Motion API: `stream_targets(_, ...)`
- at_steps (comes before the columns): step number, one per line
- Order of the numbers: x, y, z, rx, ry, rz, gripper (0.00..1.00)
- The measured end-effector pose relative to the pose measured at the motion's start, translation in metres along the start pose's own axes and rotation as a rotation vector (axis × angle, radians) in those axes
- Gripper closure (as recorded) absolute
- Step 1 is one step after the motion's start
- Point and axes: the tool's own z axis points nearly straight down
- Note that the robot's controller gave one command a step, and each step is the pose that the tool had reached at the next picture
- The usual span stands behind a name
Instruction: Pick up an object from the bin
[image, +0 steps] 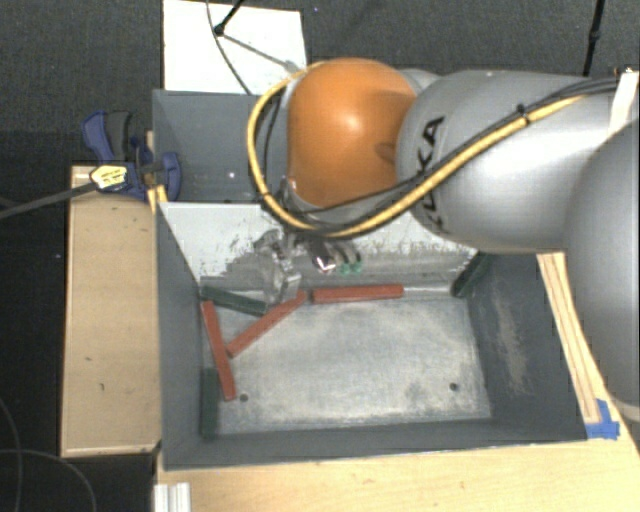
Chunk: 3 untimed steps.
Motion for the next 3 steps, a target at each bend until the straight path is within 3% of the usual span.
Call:
stream_targets(1, 0.039, 0.028, 0.066, -0.001, 0.018, -0.096, 1.0)
stream_targets(2, 0.037, 0.027, 0.063, -0.001, 0.011, -0.092, 0.0)
stream_targets(3, 0.028, 0.032, 0.031, 0.0, 0.006, -0.137, 0.0)
